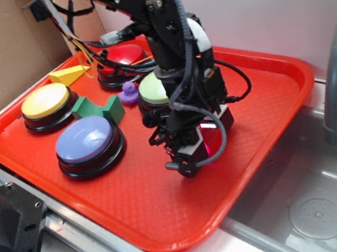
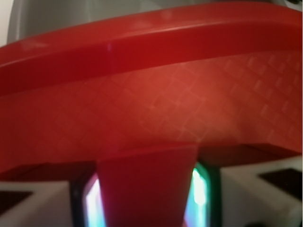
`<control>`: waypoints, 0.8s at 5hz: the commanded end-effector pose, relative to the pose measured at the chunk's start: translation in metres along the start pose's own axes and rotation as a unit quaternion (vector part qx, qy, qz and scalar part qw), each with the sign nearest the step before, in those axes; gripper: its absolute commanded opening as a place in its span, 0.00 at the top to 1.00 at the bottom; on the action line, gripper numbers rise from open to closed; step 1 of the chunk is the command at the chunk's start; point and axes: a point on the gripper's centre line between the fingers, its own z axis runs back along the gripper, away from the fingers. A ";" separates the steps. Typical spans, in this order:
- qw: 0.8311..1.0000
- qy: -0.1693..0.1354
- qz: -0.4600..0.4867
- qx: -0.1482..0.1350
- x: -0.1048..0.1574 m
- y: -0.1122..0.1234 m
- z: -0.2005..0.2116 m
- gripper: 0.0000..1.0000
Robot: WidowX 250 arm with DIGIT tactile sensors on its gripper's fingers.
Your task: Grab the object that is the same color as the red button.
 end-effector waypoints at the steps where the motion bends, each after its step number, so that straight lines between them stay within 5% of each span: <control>1: 0.981 0.019 0.184 0.059 -0.005 -0.012 0.083 1.00; 3: 0.901 0.097 0.420 0.043 -0.031 -0.016 0.148 1.00; 4: 0.841 0.097 0.529 0.057 -0.041 -0.019 0.167 1.00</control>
